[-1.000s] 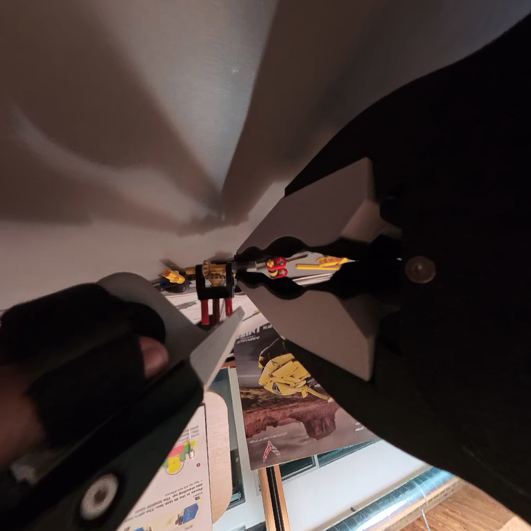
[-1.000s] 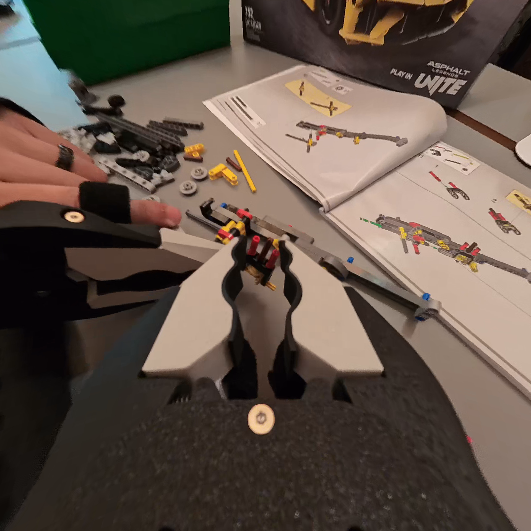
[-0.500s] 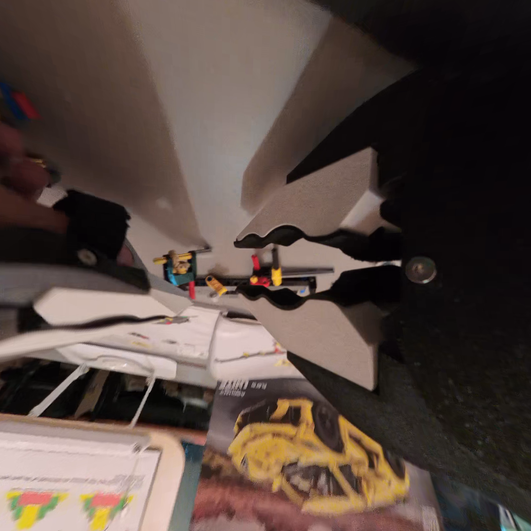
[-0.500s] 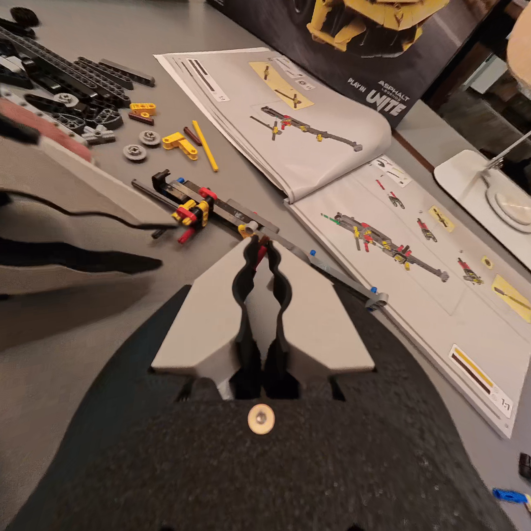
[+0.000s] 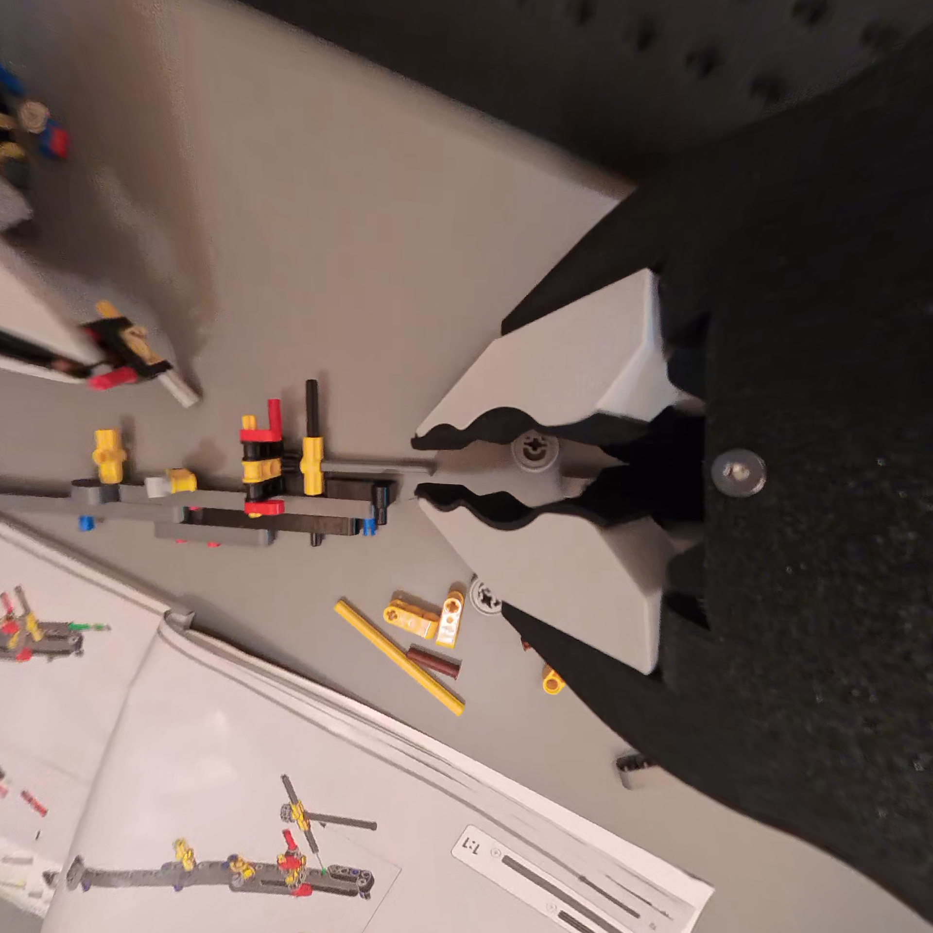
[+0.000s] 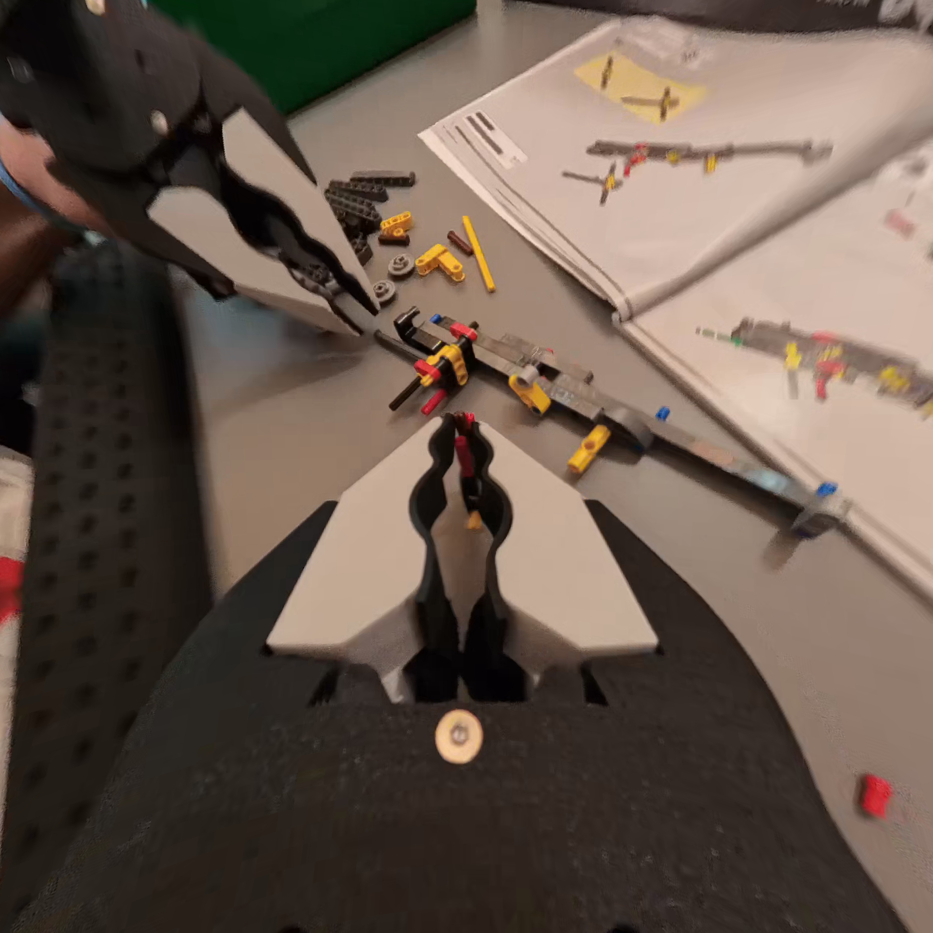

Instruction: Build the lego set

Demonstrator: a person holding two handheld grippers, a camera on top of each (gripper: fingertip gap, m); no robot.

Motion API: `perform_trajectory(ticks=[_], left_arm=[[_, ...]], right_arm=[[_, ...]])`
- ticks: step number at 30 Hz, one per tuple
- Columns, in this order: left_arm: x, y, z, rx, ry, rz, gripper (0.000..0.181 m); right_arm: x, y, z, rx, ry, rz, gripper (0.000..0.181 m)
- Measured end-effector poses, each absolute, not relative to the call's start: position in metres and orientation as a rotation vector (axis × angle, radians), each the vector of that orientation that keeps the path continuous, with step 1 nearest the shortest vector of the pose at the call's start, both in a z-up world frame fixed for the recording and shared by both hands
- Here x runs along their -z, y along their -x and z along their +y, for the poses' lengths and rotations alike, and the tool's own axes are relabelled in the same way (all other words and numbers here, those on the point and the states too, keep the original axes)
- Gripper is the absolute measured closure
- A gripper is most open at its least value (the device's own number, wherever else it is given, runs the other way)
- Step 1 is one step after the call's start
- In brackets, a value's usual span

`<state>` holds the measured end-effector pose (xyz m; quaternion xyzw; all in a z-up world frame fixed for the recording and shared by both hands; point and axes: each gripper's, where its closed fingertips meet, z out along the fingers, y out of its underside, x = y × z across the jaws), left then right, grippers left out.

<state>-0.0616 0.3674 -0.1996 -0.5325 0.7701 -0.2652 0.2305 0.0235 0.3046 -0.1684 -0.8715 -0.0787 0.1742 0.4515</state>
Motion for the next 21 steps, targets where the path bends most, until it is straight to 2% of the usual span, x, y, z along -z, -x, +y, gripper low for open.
perform_trajectory(ticks=[7, 11, 14, 17, 19, 21], left_arm=[[0.212, 0.061, 0.366, 0.726, 1.464, 2.210, 0.174], [0.212, 0.059, 0.367, 0.713, 1.441, 2.226, 0.178], [0.211, 0.060, 0.366, 0.690, 1.417, 2.244, 0.178], [0.211, 0.062, 0.364, 0.683, 1.428, 2.266, 0.178], [0.208, 0.062, 0.362, 0.681, 1.413, 2.279, 0.179], [0.206, 0.062, 0.361, 0.680, 1.402, 2.290, 0.178]], right_arm=[[0.193, -0.048, 0.297, -0.449, 2.272, -0.070, 0.172], [0.207, -0.060, 0.294, -0.237, 2.360, -0.119, 0.151], [0.191, -0.065, 0.297, -0.022, 2.324, -0.097, 0.135], [0.173, -0.017, 0.306, -0.081, 2.261, -0.148, 0.130], [0.183, 0.020, 0.315, -0.197, 2.292, -0.126, 0.123], [0.199, 0.028, 0.326, -0.134, 2.319, -0.102, 0.120]])
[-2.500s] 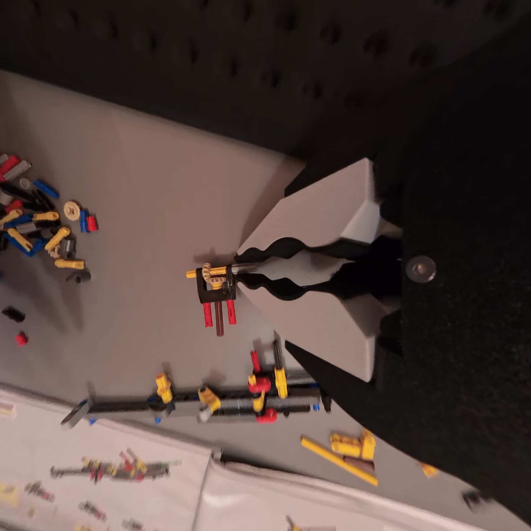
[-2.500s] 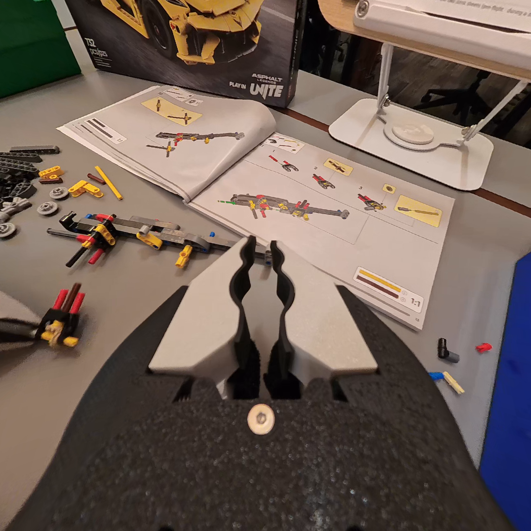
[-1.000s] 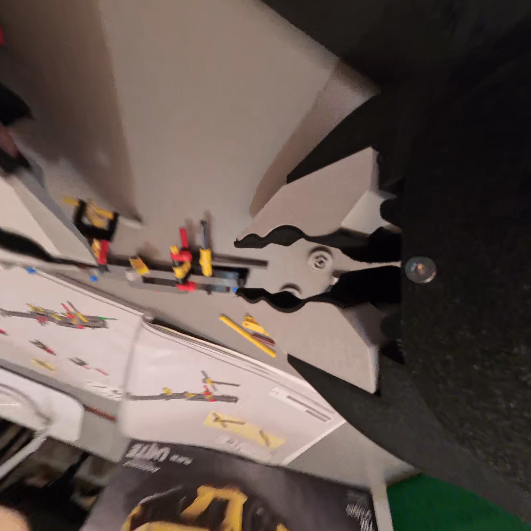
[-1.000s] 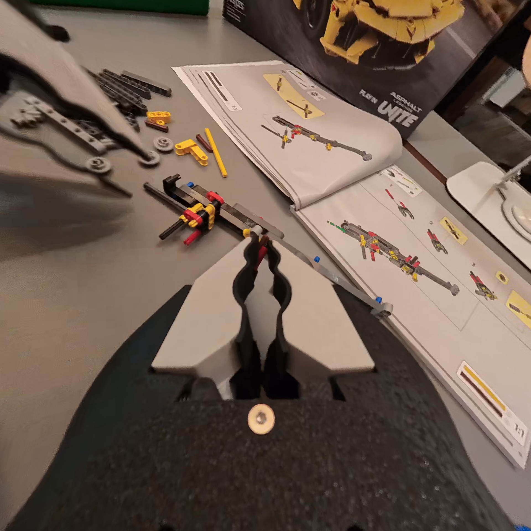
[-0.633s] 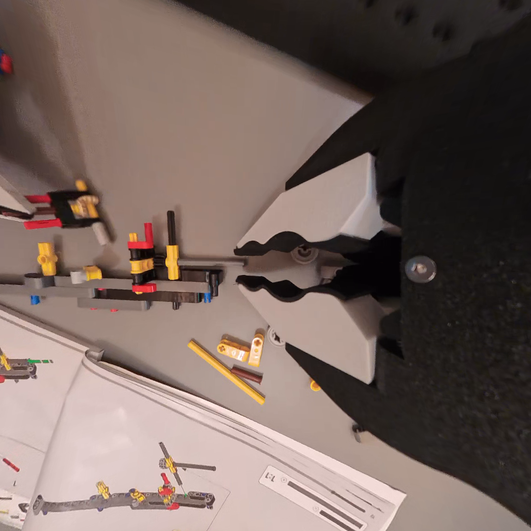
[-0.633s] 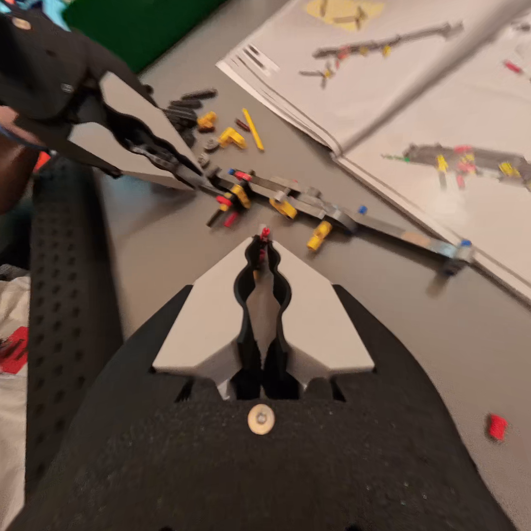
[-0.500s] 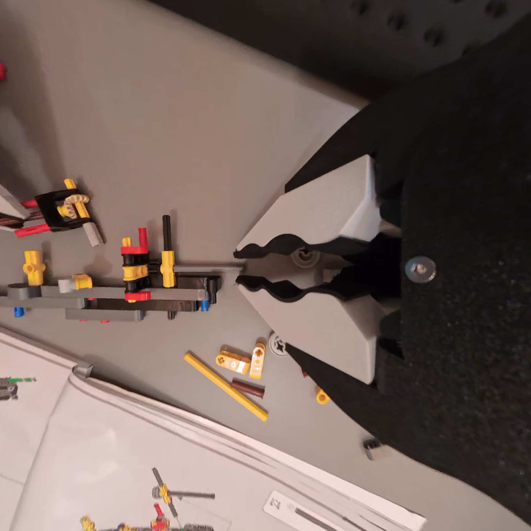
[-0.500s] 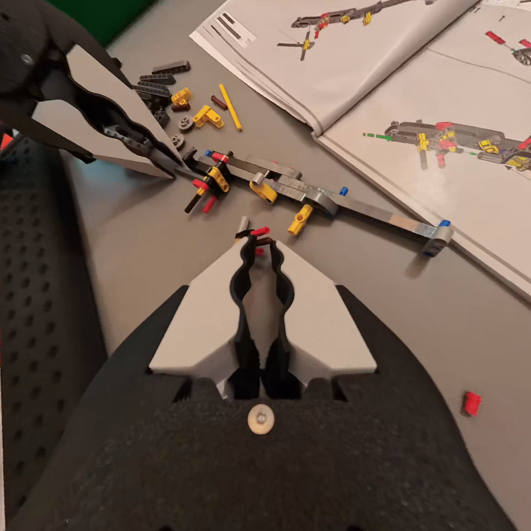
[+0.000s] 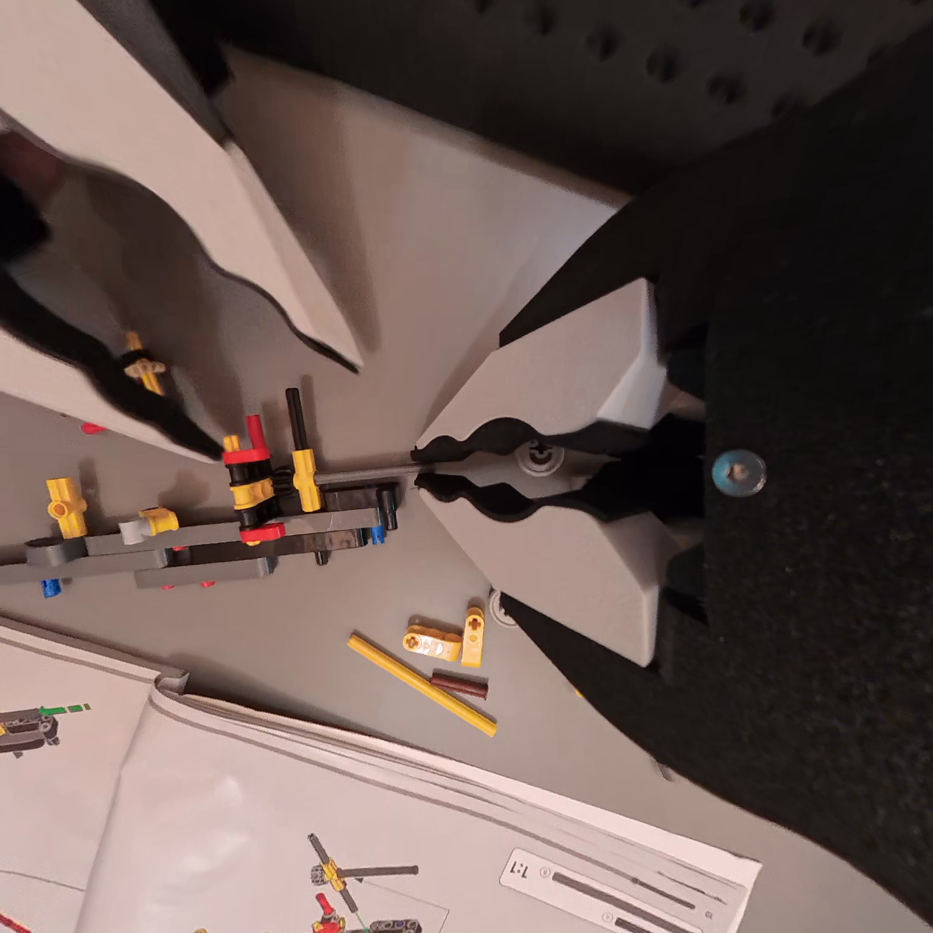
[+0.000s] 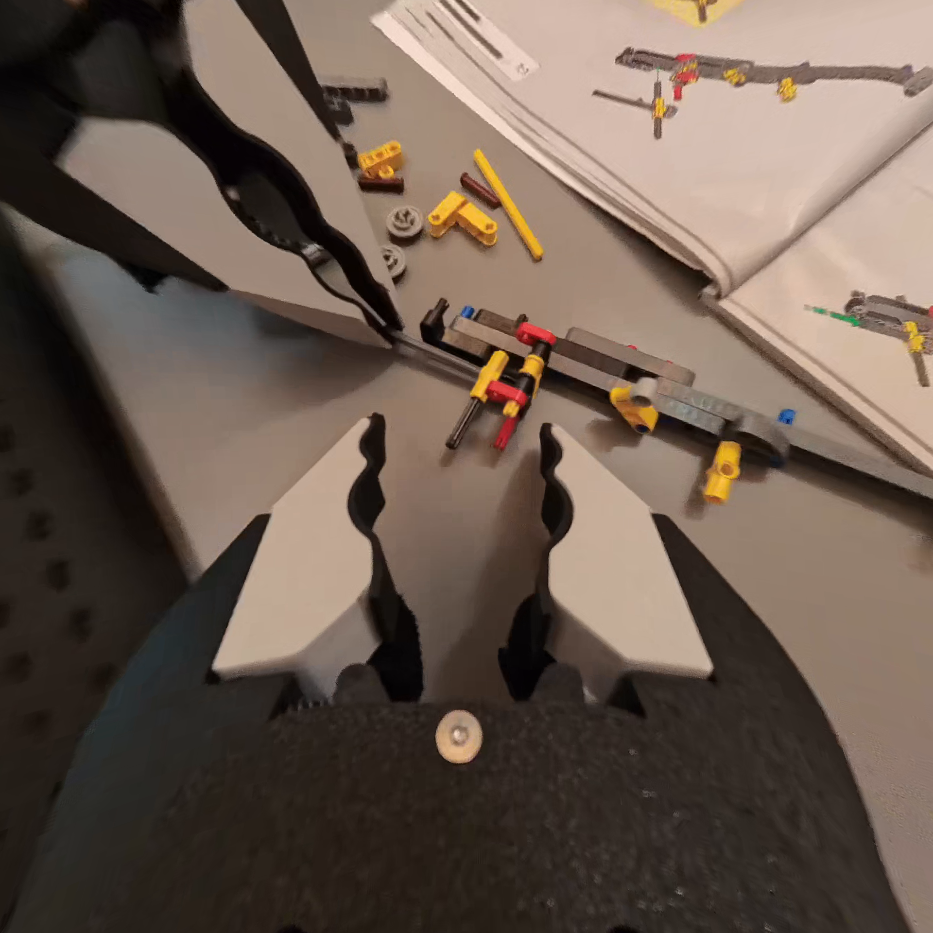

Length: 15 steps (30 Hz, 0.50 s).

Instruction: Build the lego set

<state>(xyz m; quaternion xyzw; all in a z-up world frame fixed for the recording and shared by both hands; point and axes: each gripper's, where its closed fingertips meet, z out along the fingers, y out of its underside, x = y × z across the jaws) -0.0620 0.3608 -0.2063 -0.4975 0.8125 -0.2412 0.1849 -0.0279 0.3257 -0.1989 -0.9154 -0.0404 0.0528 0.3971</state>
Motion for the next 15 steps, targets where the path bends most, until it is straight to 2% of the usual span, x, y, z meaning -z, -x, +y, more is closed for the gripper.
perform_trajectory(ticks=[8, 11, 15], left_arm=[[0.204, 0.063, 0.352, 0.724, 1.382, 2.317, 0.178], [0.206, 0.062, 0.351, 0.731, 1.392, 2.299, 0.179], [0.209, 0.061, 0.343, 0.751, 1.395, 2.284, 0.178]], right_arm=[[0.211, 0.022, 0.334, 0.020, 2.376, -0.150, 0.138], [0.210, 0.016, 0.332, -0.020, 2.353, -0.078, 0.154], [0.210, 0.014, 0.331, -0.048, 2.337, -0.039, 0.156]])
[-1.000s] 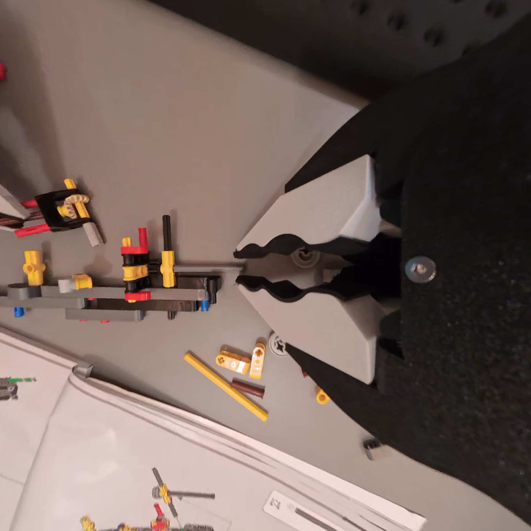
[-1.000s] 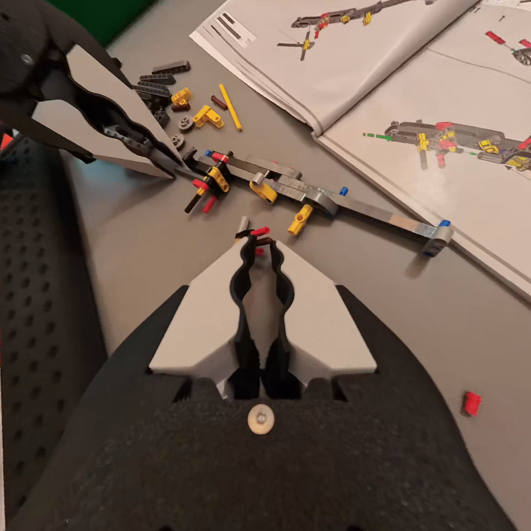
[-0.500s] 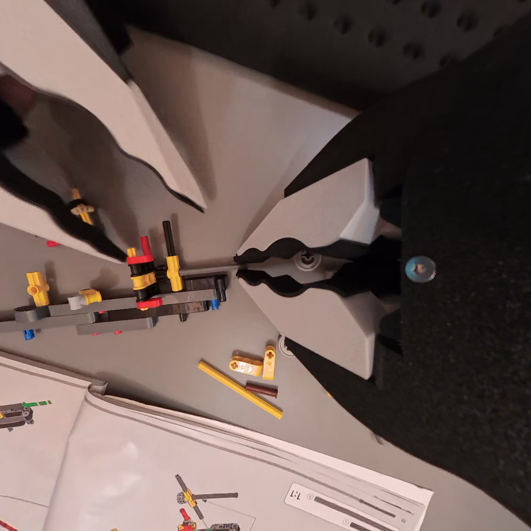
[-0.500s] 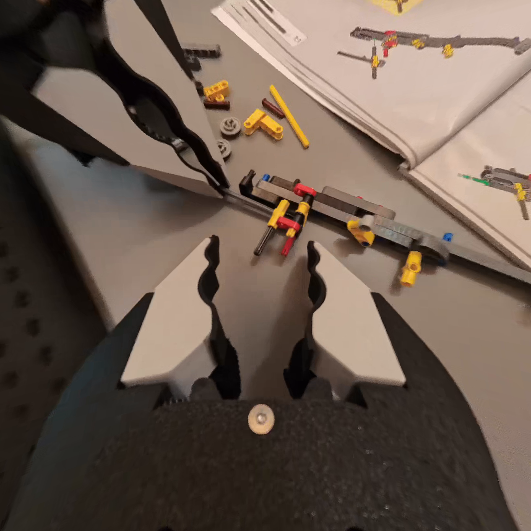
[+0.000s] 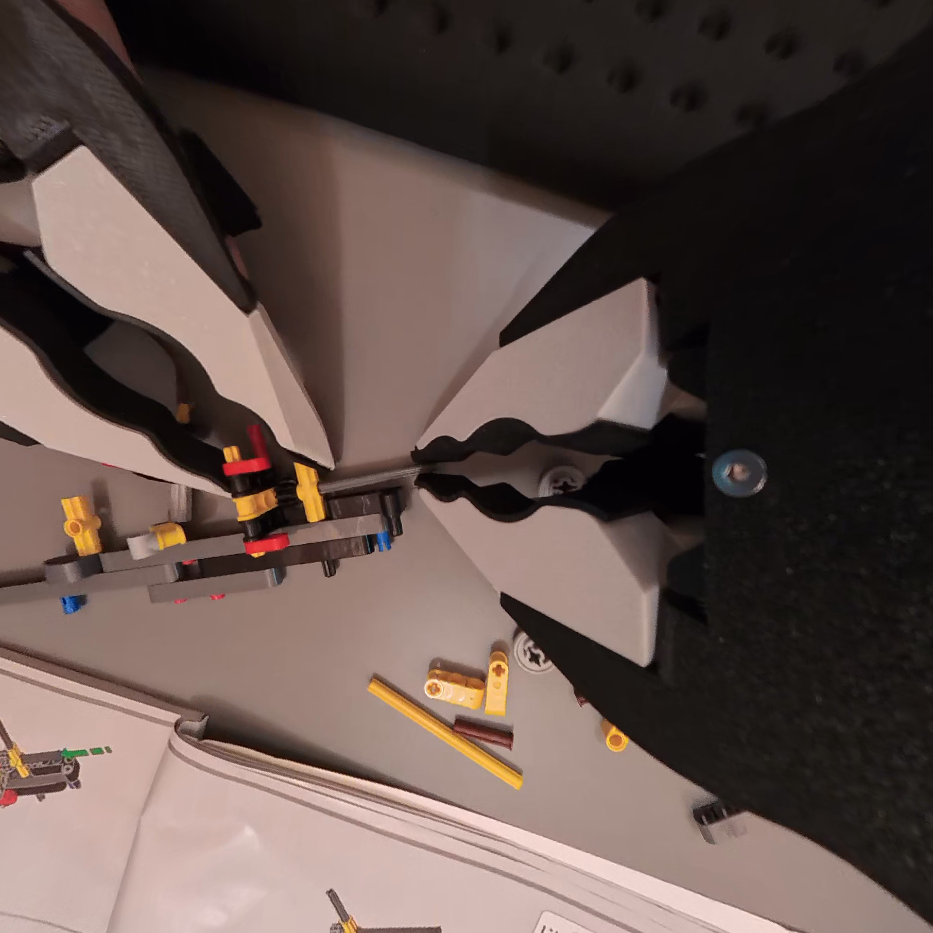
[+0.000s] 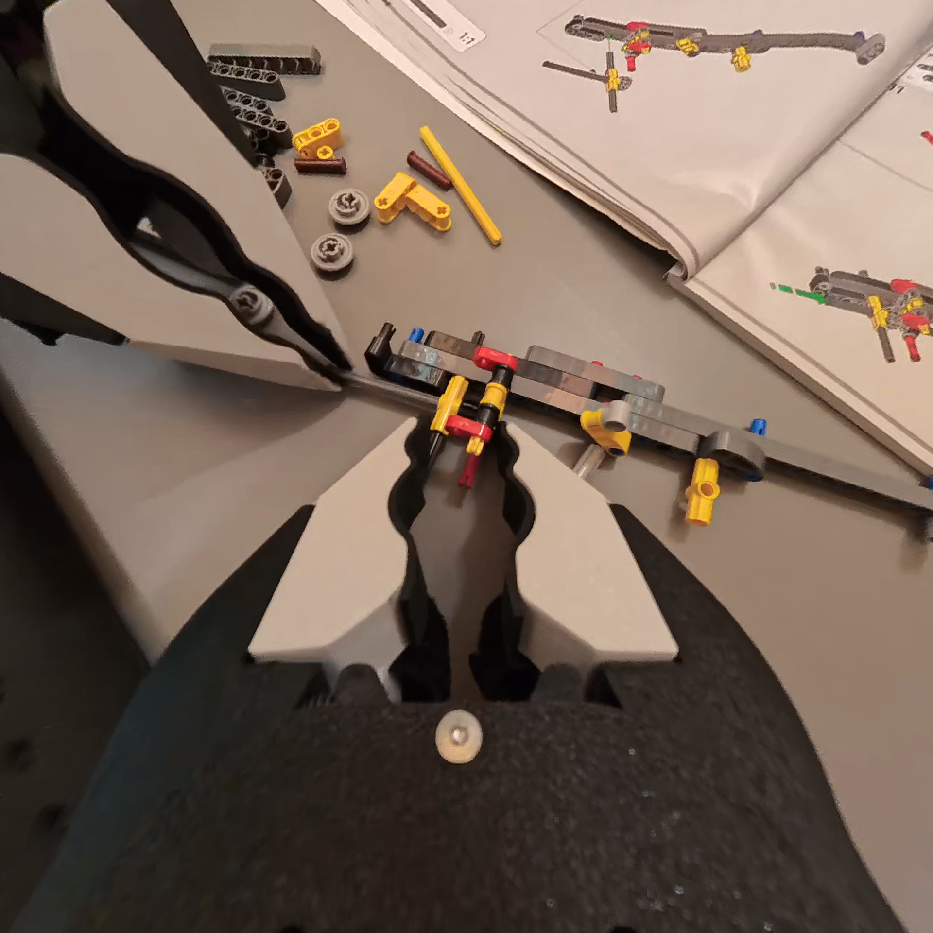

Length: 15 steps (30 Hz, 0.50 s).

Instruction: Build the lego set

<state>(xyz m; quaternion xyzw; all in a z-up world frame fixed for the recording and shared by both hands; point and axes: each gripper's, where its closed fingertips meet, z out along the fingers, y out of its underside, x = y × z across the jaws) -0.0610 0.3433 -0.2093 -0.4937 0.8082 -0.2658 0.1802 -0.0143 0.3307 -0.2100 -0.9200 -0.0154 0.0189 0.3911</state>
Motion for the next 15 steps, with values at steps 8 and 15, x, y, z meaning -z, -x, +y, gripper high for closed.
perform_trajectory(ticks=[8, 15], left_arm=[[0.2068, 0.0554, 0.3398, 0.768, 1.388, 2.255, 0.179], [0.2031, 0.0560, 0.3437, 0.783, 1.365, 2.172, 0.172]], right_arm=[[0.2110, 0.0169, 0.3298, 0.015, 2.329, -0.075, 0.156], [0.2089, 0.0164, 0.3279, -0.044, 2.307, -0.033, 0.154]])
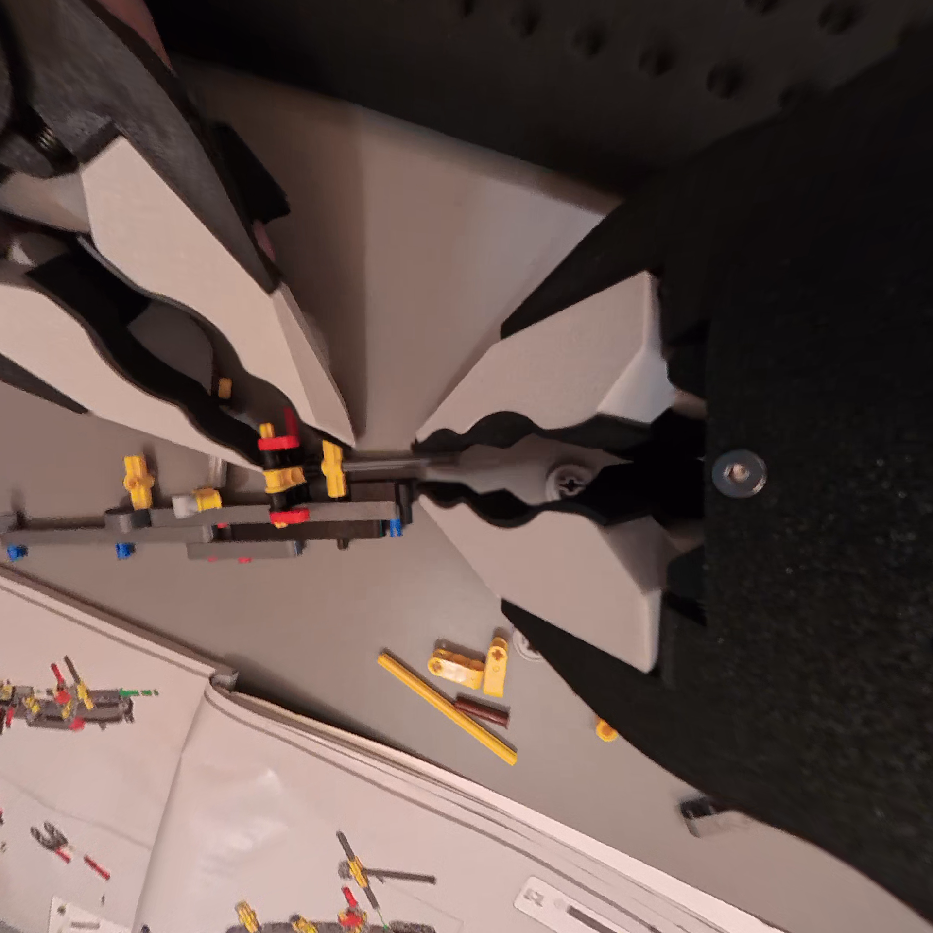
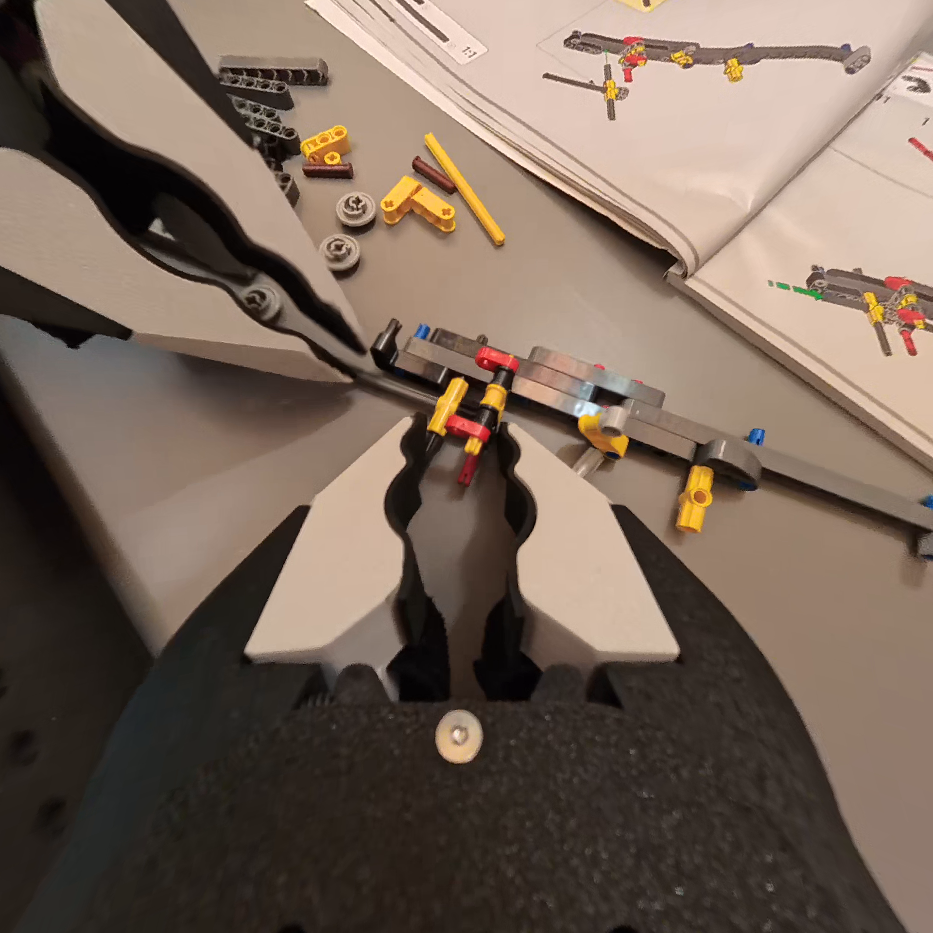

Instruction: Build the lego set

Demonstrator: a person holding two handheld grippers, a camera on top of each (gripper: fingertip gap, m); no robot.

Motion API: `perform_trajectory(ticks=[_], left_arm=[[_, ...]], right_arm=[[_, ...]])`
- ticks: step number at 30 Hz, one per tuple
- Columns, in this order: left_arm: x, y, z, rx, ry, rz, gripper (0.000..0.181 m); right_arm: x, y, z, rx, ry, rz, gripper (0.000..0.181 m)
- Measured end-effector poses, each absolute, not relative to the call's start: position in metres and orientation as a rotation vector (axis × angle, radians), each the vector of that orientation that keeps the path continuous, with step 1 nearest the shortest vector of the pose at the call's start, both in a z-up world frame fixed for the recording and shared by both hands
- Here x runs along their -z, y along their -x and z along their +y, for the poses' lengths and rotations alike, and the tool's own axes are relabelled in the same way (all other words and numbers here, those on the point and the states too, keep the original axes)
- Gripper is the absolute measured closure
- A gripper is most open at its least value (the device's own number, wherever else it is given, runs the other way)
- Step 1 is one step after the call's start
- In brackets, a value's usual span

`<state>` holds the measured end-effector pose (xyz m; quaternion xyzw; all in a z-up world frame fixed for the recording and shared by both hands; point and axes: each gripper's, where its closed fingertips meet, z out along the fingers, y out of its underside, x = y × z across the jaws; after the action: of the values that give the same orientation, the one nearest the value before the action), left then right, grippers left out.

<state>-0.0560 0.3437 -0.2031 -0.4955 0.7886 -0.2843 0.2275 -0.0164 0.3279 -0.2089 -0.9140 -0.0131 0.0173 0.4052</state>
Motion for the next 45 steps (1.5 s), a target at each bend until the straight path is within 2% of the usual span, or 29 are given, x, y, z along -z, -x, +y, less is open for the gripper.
perform_trajectory(ticks=[1, 2, 10, 25, 31, 32, 35, 36, 39, 41, 45], left_arm=[[0.203, 0.058, 0.347, 0.778, 1.379, 2.152, 0.164], [0.202, 0.062, 0.348, 0.782, 1.390, 2.141, 0.164], [0.212, 0.072, 0.341, 0.716, 1.339, 2.221, 0.180], [0.212, 0.064, 0.342, 0.757, 1.336, 2.209, 0.181], [0.211, 0.066, 0.333, 0.838, 1.327, 2.231, 0.180], [0.209, 0.067, 0.332, 0.875, 1.339, 2.230, 0.179], [0.200, 0.072, 0.331, 1.029, 1.402, 2.232, 0.158], [0.194, 0.070, 0.333, 1.106, 1.445, 2.197, 0.155], [0.177, 0.060, 0.331, 1.444, 1.639, 2.093, 0.149], [0.169, 0.053, 0.326, 1.687, 1.754, 2.034, 0.138], [0.160, 0.044, 0.311, 2.014, 1.888, 1.980, 0.140]], right_arm=[[0.208, 0.016, 0.327, -0.039, 2.302, -0.029, 0.153], [0.207, 0.014, 0.326, -0.021, 2.300, -0.027, 0.152], [0.211, 0.015, 0.323, 0.015, 2.342, -0.044, 0.157], [0.211, 0.011, 0.321, 0.056, 2.343, -0.045, 0.159], [0.210, 0.009, 0.317, -0.059, 2.343, -0.093, 0.160], [0.210, 0.010, 0.316, -0.066, 2.344, -0.130, 0.160], [0.206, 0.015, 0.310, -0.071, 2.329, -0.253, 0.160], [0.202, 0.015, 0.308, -0.042, 2.307, -0.296, 0.160], [0.191, 0.015, 0.301, 0.036, 2.233, -0.410, 0.160], [0.188, 0.017, 0.296, 0.028, 2.204, -0.465, 0.160], [0.169, 0.026, 0.292, -0.051, 2.078, -0.487, 0.160]])
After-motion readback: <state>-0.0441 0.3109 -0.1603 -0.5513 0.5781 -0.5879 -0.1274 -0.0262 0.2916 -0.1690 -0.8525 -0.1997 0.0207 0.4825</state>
